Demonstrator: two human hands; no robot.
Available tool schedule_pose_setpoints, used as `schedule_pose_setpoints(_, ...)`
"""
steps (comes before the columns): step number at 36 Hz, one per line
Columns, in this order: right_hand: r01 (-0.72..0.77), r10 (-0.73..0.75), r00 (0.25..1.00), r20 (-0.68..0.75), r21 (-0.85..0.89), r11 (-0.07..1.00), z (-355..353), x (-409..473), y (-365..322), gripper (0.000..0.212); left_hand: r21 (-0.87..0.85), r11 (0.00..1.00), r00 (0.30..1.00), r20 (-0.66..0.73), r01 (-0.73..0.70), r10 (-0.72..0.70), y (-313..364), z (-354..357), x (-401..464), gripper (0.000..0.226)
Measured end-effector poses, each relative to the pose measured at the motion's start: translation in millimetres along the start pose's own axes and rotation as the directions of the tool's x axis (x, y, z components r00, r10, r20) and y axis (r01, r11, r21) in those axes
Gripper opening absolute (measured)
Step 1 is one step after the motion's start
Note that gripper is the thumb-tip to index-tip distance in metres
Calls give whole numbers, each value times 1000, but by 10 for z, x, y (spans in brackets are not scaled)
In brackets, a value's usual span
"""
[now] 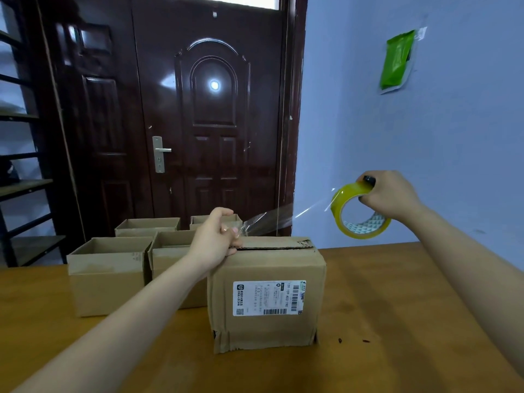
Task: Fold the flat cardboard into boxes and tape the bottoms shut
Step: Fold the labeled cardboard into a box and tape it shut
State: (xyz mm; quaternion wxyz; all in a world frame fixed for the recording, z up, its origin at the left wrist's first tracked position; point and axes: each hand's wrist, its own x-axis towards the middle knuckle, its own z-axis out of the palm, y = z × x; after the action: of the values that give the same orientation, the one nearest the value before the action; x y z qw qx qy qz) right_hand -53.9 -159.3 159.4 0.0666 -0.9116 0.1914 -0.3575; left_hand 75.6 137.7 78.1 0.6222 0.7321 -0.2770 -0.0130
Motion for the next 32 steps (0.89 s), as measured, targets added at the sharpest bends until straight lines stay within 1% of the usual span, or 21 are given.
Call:
schedule_pose_setpoints(3,-3,3,1000,17,-5,1000,10,11,6,11,17,998,998,-13,61,-60,42,-12,51,39)
schedule_pose_setpoints(6,5,-4,998,58,-18,1000,15,15,20,14,-13,990,990,-12,142,-142,76,-16,100,45)
schedule_pose_setpoints(9,2,-3,990,142,4,1000,3,-1,33,18,-70,970,972,-4,233,-234,78,-39,150,49)
schedule_pose_setpoints(11,-3,-7,979,202,52,999,-13,-23,30,17,-138,946,956,11,293,-294,57,-78,191,52)
schedule_pose_setpoints(13,-1,-14,971,240,65,998,-23,-44,27,18,-198,919,939,26,341,-343,42,-119,225,52)
schedule_pose_setpoints(16,9,-23,966,258,52,999,-17,-62,29,19,-253,891,925,56,377,-376,43,-162,262,44)
schedule_pose_setpoints(23,-1,-28,961,275,103,995,25,-67,41,22,-355,800,875,210,484,-436,36,-280,288,9)
schedule_pose_setpoints(27,31,-56,960,273,94,995,58,-63,-5,22,-359,771,851,240,525,-468,7,-328,289,4)
schedule_pose_setpoints(32,42,-67,960,272,97,994,99,-46,-59,22,-403,724,829,279,559,-485,-24,-364,302,5)
